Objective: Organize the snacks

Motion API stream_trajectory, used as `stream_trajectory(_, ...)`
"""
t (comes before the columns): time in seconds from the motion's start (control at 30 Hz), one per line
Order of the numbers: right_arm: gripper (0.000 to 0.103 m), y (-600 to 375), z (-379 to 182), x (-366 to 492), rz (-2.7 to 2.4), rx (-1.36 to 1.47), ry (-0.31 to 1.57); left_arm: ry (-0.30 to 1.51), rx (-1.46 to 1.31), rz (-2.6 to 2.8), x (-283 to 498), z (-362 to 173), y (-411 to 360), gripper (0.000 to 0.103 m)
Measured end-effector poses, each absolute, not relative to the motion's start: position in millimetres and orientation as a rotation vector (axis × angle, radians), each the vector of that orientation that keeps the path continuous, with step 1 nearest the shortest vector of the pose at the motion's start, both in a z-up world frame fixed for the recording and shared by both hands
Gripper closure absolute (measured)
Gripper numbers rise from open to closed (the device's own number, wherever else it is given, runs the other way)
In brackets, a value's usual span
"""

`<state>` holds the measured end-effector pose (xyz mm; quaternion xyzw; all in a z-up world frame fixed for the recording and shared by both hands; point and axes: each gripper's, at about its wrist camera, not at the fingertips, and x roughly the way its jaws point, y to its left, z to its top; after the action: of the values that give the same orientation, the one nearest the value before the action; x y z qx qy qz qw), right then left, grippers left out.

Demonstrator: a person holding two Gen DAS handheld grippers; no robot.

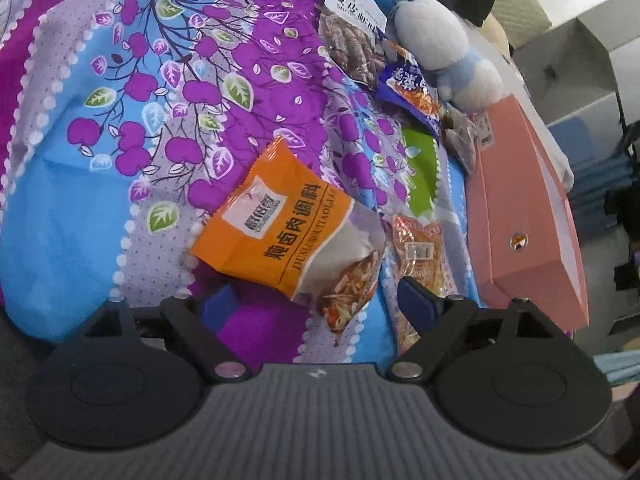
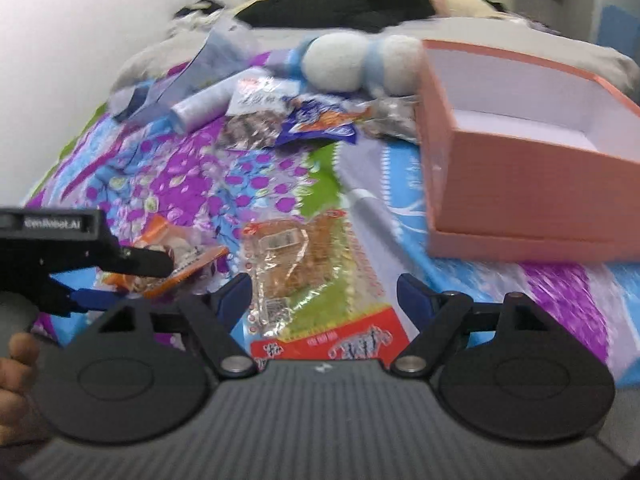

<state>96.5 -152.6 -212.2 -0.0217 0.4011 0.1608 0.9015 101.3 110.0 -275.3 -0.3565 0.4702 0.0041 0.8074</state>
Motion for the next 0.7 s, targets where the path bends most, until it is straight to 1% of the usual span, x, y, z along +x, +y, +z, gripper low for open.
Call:
stream_trajectory(0.1, 0.022, -140, -220, 108, 0.411, -0.104, 0.842, 0.972, -0.755, 0.045, 100, -273, 107, 0.015)
stream_trajectory(0.17, 0.018, -134, -226, 116, 0.442, -0.127, 0.835, 0.960, -0.788, 0.060, 101, -275, 107, 0.015)
stream_trajectory(0.2, 0.018, -131, -229, 119, 0.445, -0.138, 0.843, 0.951, -0.795, 0.066, 101, -275, 107, 0.015)
stream_trajectory(0.47, 0.018, -121, -240, 142, 0.483, -0.172, 0.811, 0.882, -0.829, 0.116, 98, -279, 104, 0.016)
stream_trajectory(0.7, 0.021, -116, -260, 155, 0.520, -0.148, 0.884, 0.826, -0.834, 0.135, 96, -282, 105, 0.016)
